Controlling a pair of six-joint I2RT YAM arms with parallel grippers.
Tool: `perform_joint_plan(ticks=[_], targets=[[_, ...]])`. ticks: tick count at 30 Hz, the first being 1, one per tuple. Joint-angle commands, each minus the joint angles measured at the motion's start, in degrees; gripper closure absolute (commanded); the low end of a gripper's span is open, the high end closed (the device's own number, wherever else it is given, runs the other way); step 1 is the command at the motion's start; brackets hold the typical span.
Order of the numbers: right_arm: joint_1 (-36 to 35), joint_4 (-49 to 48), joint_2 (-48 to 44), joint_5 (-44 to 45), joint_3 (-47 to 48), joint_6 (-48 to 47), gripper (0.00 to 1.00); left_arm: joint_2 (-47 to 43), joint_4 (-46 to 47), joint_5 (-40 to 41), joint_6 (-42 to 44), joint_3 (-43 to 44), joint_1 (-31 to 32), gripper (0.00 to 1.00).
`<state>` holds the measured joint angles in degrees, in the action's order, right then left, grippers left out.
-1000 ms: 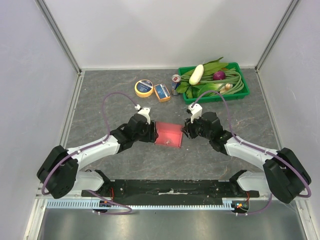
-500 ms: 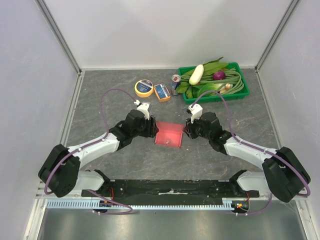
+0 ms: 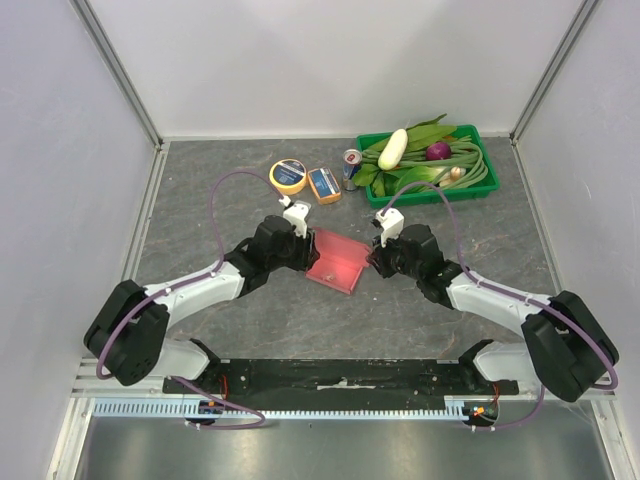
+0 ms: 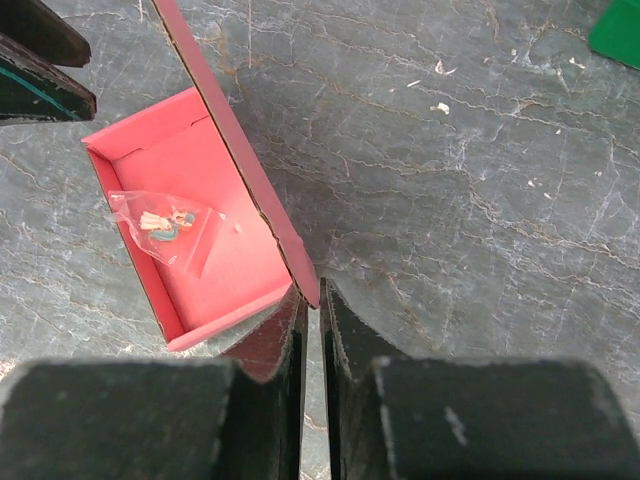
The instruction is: Fold the paper box
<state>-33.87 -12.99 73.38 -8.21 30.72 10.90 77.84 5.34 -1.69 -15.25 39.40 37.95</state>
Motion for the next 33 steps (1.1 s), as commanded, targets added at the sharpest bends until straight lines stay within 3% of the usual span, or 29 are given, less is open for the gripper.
perform_joint_plan(ticks=[1, 4, 6, 8, 10, 16, 20, 29, 33], targets=[[0.0, -2.8, 0.8, -0.8, 1.3, -0.7, 0.85, 0.6, 3.8, -1.3, 3.6, 1.3, -0.1, 0.57], [0.0, -2.2, 1.5, 0.5, 2.0, -0.5, 0.81, 0.3, 2.7, -0.1, 2.3, 1.7, -0.6, 0.50], [0.0, -1.9, 1.5, 0.5, 2.5, -0.4, 0.80, -1.5, 4.0, -0.2, 0.1, 1.1, -2.3, 0.38], [0.0, -1.9, 1.2, 0.6, 2.8, 0.3, 0.75, -3.0, 6.4, -4.8, -2.1, -0.6, -4.6, 0.29], [0.0, -1.7, 1.1, 0.4, 2.9, 0.4, 0.71, -4.0, 10.6, -12.0, -3.2, -2.4, -8.6, 0.27], [0.0, -1.0, 1.3, -0.5, 3.9, 0.0, 0.67, -1.8, 16.8, -25.3, 0.9, -2.6, -11.6, 0.27], [0.0, -0.6, 0.9, -0.8, 4.3, -0.3, 0.67, 0.6, 18.0, -29.7, 5.2, -2.8, -11.8, 0.29], [0.0, -1.0, 2.6, -2.5, 4.4, -0.3, 0.68, 4.8, 17.3, -29.4, 9.2, -2.3, -11.8, 0.33], [0.0, -1.0, 3.2, -2.3, 4.7, -0.3, 0.69, 6.4, 15.7, -29.6, 8.9, -1.3, -11.7, 0.42]])
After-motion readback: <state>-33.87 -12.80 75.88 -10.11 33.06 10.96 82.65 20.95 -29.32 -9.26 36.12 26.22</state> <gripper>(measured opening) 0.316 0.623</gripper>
